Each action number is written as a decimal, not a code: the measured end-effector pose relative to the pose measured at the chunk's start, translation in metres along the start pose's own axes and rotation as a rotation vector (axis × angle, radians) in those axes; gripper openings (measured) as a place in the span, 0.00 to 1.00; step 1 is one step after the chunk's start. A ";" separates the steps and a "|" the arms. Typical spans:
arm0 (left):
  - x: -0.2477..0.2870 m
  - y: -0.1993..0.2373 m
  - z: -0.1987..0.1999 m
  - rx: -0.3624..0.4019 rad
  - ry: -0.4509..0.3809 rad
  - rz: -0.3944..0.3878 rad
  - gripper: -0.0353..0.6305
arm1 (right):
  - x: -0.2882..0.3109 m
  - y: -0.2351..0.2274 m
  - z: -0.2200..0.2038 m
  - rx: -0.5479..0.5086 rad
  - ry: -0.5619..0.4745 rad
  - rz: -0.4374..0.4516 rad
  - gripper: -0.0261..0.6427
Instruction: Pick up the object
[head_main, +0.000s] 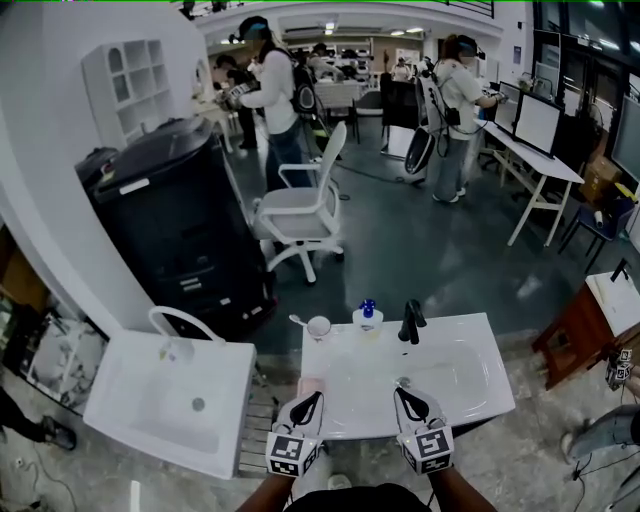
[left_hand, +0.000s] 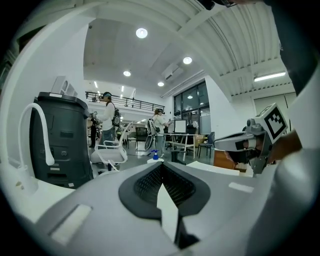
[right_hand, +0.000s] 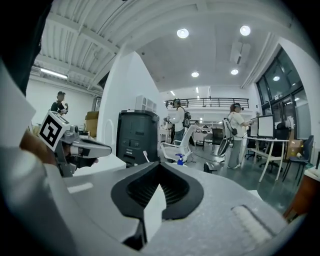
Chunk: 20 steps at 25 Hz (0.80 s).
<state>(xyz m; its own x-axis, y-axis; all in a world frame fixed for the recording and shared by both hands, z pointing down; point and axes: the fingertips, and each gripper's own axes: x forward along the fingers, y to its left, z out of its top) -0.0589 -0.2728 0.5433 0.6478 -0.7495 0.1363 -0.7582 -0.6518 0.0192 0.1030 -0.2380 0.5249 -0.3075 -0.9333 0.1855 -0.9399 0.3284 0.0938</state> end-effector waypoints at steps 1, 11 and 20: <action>0.002 0.003 -0.002 0.000 0.003 -0.002 0.08 | 0.004 0.000 0.001 -0.009 -0.001 0.003 0.04; 0.007 0.017 -0.017 -0.053 0.038 0.022 0.08 | 0.030 0.006 0.010 -0.029 -0.001 0.029 0.04; 0.011 0.033 -0.029 -0.093 0.057 0.113 0.08 | 0.037 -0.011 0.001 0.005 0.025 0.024 0.04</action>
<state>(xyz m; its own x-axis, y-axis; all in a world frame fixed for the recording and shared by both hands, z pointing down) -0.0790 -0.2985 0.5745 0.5546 -0.8081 0.1985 -0.8314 -0.5480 0.0919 0.1020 -0.2762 0.5301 -0.3260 -0.9213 0.2119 -0.9331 0.3495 0.0841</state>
